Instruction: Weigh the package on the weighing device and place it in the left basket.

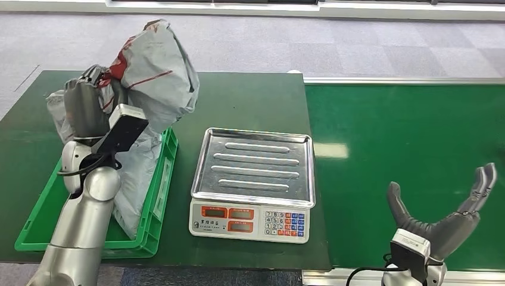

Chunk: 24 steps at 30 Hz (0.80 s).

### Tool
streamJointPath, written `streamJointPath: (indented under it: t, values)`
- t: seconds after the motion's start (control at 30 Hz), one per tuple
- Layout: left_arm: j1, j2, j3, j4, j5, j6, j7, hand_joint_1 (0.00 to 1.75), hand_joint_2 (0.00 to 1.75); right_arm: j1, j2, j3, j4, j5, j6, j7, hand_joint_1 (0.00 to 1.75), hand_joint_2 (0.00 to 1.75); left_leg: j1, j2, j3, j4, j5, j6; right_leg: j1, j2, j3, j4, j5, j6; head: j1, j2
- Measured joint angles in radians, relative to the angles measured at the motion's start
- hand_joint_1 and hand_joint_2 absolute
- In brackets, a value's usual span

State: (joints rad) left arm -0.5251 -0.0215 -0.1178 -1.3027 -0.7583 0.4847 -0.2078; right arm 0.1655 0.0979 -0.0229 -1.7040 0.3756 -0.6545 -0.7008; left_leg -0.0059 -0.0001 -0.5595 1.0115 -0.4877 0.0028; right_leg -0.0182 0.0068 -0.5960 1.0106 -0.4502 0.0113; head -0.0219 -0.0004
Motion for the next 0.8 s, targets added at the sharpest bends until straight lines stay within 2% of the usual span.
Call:
streamJointPath:
  t: [0.03,0.13,0.17,0.27,0.4,0.53,0.8]
  values:
    - [0.041,0.007,0.025,-0.025,-0.004,0.002,-0.002,1.66,1.75,0.006,0.005,-0.006,-0.008,0.006,0.006,0.000,0.00,1.75,0.000,0.000,0.000,0.000,0.000,0.000,0.000,0.000,0.000,0.000,0.000,0.000,0.000,0.000]
    - [0.162,0.018,0.095,-0.089,-0.020,0.003,0.002,0.99,1.75,0.022,0.016,-0.022,-0.031,0.020,0.022,0.000,0.00,1.75,0.000,0.000,0.001,-0.001,-0.001,-0.001,0.000,0.000,0.000,0.000,-0.001,-0.001,0.000,0.000]
    - [0.198,0.019,0.116,-0.107,-0.027,0.002,0.006,0.60,1.75,0.026,0.018,-0.026,-0.035,0.021,0.026,0.001,0.00,1.75,0.000,0.000,0.001,-0.001,-0.001,-0.001,0.000,0.000,0.000,0.000,-0.002,-0.001,0.000,0.000]
    - [0.285,0.019,0.165,-0.149,-0.038,-0.009,0.015,0.00,1.75,0.033,0.024,-0.031,-0.043,0.021,0.032,0.000,0.00,1.75,0.000,0.000,0.001,-0.001,-0.001,-0.002,0.000,0.000,0.000,0.000,-0.002,-0.001,0.000,0.000]
    - [0.347,0.019,0.199,-0.181,-0.036,-0.051,0.013,0.00,1.75,0.032,0.028,-0.033,-0.045,0.021,0.035,0.000,0.00,1.75,0.000,0.000,0.001,-0.001,-0.001,-0.002,0.000,0.000,0.000,0.000,-0.002,-0.001,0.000,0.000]
    - [0.355,0.018,0.204,-0.186,-0.045,-0.070,0.009,0.00,1.75,0.024,0.033,-0.033,-0.045,0.022,0.043,0.000,0.00,1.75,0.000,0.000,0.001,-0.001,-0.001,-0.002,0.000,-0.001,0.000,0.000,-0.002,-0.001,0.000,0.000]
    - [0.356,0.015,0.218,-0.188,-0.006,-0.010,-0.003,0.00,1.75,0.002,0.035,-0.033,-0.034,0.030,0.056,0.008,0.00,1.75,0.000,-0.001,0.001,-0.001,-0.001,-0.002,0.000,-0.001,0.001,0.000,-0.002,-0.001,0.000,0.000]
